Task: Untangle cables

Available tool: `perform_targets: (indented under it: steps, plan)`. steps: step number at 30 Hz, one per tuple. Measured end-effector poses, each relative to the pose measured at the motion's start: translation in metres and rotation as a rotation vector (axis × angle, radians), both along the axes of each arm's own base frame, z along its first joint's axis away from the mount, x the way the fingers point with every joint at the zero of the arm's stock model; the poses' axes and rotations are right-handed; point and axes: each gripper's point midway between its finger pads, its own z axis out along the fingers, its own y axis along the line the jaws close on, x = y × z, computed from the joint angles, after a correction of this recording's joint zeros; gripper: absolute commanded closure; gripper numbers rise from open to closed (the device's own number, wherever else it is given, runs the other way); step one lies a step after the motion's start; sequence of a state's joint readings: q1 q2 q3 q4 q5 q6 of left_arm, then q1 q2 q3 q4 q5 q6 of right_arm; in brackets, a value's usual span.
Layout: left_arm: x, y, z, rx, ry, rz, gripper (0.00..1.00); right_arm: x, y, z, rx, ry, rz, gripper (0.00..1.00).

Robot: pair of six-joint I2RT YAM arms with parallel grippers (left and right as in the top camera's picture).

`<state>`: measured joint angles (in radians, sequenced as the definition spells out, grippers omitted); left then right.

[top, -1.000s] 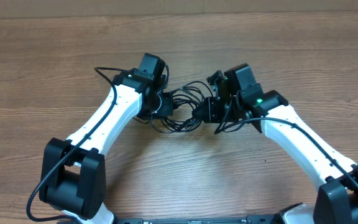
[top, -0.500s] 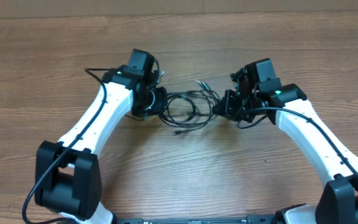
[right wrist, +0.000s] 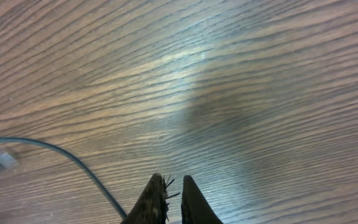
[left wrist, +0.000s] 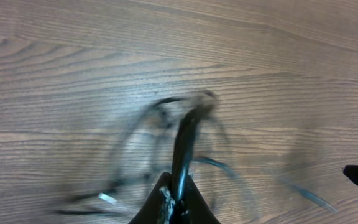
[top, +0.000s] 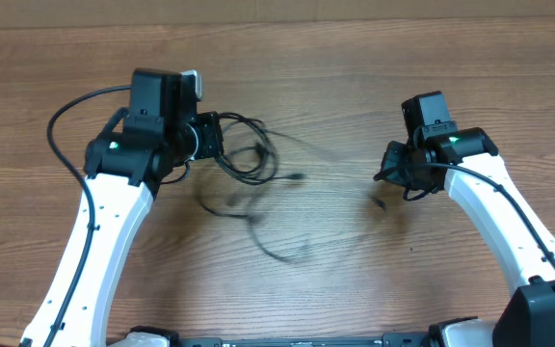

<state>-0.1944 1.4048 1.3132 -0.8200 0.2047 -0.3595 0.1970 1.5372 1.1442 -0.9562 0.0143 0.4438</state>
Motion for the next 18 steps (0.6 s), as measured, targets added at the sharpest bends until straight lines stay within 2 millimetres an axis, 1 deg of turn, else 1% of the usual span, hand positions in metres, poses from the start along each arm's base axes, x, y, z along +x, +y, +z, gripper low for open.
perform_targets:
  steps: [3, 6, 8, 9, 13, 16, 17, 18]
  plan:
    - [0.001, -0.005, 0.003, -0.024, -0.011, -0.023, 0.96, 0.001, -0.002, 0.000, -0.011, -0.003, -0.003, 0.92]
    - [0.001, -0.027, 0.015, -0.092, -0.066, -0.153, 0.96, 0.002, -0.001, 0.001, -0.004, -0.009, -0.001, 0.92]
    - [0.000, -0.042, 0.025, -0.140, -0.111, -0.251, 0.96, 0.004, 0.001, 0.001, 0.006, -0.015, 0.001, 0.90]
    - [-0.001, -0.046, 0.028, -0.152, -0.125, -0.280, 0.96, 0.004, 0.002, 0.001, 0.010, -0.017, 0.002, 0.88]
    - [-0.003, -0.051, 0.031, -0.152, -0.147, -0.333, 0.96, 0.006, 0.006, 0.002, 0.032, -0.025, 0.011, 0.72]
    - [-0.010, -0.061, 0.036, -0.174, -0.175, -0.428, 0.96, 0.013, 0.018, 0.006, 0.088, -0.058, 0.056, 0.58]
    - [-0.013, -0.065, 0.038, -0.185, -0.187, -0.468, 0.96, 0.016, 0.022, 0.008, 0.105, -0.070, 0.077, 0.57]
    - [-0.016, -0.069, 0.040, -0.192, -0.197, -0.500, 0.92, 0.018, 0.026, 0.009, 0.124, -0.081, 0.097, 0.57]
